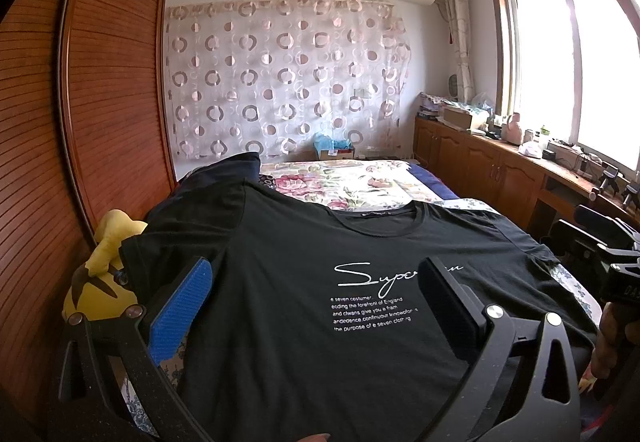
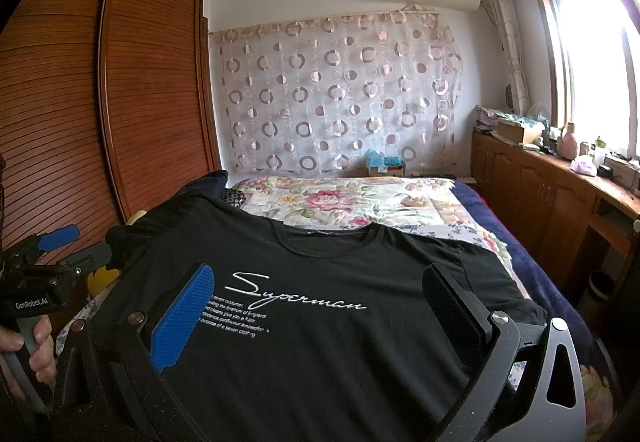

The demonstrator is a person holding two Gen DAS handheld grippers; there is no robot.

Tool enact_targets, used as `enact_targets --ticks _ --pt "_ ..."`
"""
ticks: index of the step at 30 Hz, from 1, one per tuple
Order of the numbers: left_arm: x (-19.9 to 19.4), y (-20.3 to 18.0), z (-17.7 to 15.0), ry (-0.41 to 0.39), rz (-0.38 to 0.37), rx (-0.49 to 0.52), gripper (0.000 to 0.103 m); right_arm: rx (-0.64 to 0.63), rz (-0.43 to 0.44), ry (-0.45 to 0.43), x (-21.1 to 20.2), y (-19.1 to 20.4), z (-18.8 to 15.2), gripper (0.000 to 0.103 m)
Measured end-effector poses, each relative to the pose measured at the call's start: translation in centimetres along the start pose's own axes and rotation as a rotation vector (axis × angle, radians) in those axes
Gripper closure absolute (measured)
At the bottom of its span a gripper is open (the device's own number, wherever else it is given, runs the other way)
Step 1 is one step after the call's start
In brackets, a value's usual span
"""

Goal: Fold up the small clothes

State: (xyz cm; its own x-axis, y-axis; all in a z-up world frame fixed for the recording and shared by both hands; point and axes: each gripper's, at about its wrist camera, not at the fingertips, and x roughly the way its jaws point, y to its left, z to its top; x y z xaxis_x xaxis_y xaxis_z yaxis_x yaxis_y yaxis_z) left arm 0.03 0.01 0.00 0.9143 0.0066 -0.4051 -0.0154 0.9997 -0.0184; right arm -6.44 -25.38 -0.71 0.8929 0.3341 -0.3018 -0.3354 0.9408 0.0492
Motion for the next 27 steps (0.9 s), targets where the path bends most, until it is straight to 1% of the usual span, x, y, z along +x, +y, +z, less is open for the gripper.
enact_targets --ticks 27 --pt "0.01 0.0 0.0 -0.006 -0.001 0.0 0.0 0.0 0.001 0.001 0.09 0.13 -0.01 0.0"
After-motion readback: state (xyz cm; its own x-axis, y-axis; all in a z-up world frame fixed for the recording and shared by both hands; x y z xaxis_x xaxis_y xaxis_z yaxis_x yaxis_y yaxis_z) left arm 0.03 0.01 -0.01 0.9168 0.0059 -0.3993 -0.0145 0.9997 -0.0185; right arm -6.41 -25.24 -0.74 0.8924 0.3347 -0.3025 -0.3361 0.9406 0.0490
